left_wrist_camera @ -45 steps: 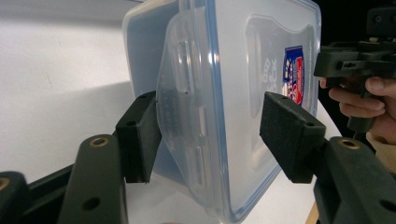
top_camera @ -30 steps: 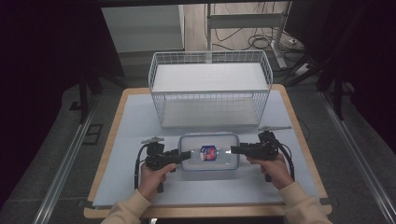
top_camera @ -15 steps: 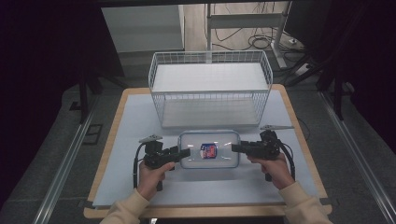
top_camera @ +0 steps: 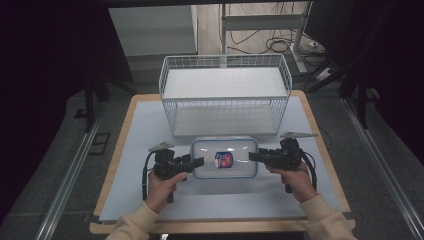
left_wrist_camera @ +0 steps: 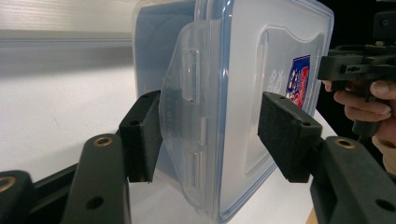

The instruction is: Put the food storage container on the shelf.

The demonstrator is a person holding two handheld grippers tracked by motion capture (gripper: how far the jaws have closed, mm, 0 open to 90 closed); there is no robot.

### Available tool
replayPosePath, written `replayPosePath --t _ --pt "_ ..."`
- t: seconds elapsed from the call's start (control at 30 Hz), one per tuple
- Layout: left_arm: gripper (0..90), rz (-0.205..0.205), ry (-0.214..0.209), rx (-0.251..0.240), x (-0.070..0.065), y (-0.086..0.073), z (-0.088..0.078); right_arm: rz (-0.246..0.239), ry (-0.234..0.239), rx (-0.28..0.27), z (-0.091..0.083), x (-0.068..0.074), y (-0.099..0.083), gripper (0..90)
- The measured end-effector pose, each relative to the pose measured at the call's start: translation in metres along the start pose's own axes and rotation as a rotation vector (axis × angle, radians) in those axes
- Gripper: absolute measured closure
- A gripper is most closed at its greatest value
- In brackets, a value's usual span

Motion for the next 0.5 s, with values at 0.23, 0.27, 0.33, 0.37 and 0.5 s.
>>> replayPosePath --t 0.23,0.27,0.33,0.37,0.5 --pt "41.8 0.012 -0.001 -0.003 -0.001 0.004 -0.001 -0.009 0.0 -0.008 -0.001 0.003 0.003 52.3" --pt "41.8 0.018 0.001 -0.002 -0.001 0.004 -0.002 -0.012 -0.001 -0.009 -0.001 0.003 0.004 52.3" --pt "41.8 0.02 0.003 -0.002 -0.002 0.005 -0.002 -0.016 -0.001 -0.012 -0.002 0.004 0.005 52.3" --pt "41.8 0.025 0.002 -0.005 -0.002 0.006 -0.003 -0.019 0.0 -0.012 -0.002 0.004 0.006 52.3" --pt "41.8 0.038 0.007 -0.012 -0.003 0.011 -0.006 -0.02 0.004 -0.024 -0.003 0.006 0.009 52.3"
Point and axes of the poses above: each handheld gripper's, and its own axes: z roughly forward along the jaws, y roughly out of its top, x roughly to its left, the point moved 4 cm from there along z, roughly forward along the jaws, and after that the axes turned 7 degrees about z, right-handed, at the moved point
